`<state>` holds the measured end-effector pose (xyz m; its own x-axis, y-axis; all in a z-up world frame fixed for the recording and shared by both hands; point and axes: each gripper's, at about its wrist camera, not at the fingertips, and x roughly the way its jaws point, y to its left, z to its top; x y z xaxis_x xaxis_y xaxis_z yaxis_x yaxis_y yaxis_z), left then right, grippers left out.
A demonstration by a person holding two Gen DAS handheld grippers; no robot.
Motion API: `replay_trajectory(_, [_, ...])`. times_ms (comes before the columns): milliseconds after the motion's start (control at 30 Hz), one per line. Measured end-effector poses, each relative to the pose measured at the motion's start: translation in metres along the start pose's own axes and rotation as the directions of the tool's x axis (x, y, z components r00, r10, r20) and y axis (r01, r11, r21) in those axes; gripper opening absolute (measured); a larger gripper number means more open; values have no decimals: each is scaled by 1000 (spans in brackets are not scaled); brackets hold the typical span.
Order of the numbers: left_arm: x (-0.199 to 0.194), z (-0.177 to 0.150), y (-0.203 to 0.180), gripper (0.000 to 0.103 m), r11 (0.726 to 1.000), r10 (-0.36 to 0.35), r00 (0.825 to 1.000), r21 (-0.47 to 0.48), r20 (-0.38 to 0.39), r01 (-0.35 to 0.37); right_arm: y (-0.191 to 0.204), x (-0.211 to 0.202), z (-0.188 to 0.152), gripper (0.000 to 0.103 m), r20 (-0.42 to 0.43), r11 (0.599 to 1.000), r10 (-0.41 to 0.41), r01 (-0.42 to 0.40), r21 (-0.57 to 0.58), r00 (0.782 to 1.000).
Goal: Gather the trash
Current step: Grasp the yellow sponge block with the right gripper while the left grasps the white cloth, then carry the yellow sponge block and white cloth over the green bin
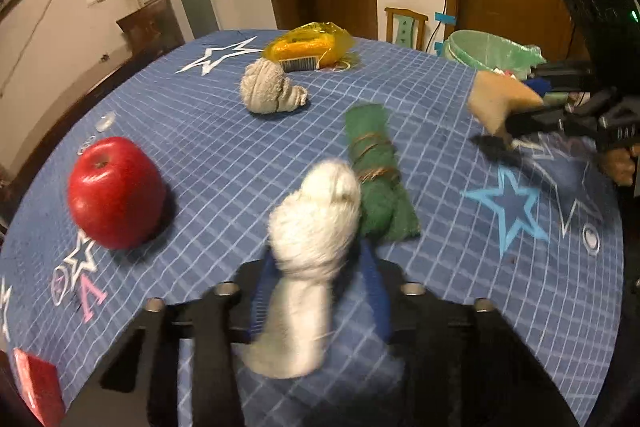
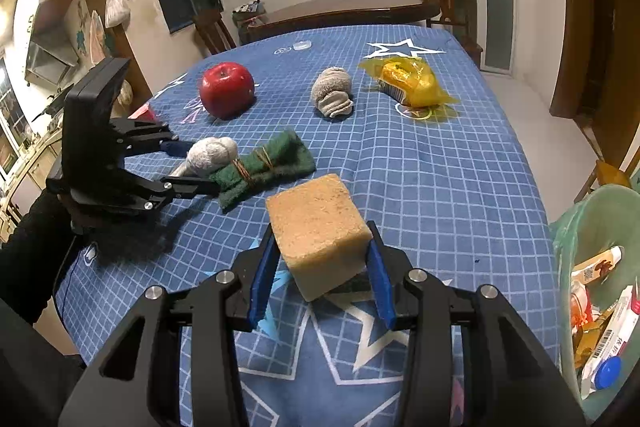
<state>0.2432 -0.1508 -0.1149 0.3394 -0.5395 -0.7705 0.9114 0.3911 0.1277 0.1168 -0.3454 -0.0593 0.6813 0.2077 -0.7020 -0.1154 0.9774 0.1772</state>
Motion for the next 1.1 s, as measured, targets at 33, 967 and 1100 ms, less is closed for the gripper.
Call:
replay_trajectory(33, [-4, -3, 0, 28, 1000, 4, 1000, -11, -2, -4, 2, 0, 0, 40, 3, 1000, 4, -4, -1, 1000])
replay_trajectory(967, [-66, 88, -106, 27, 857, 333, 941, -432, 51, -280, -12, -94, -10, 40, 193, 973, -218, 199, 114, 957])
replay_trajectory(1100, [-57, 118, -133, 27, 875, 340, 937, -392, 80, -284, -33, -117, -10, 40, 209, 952, -295, 268, 147, 932])
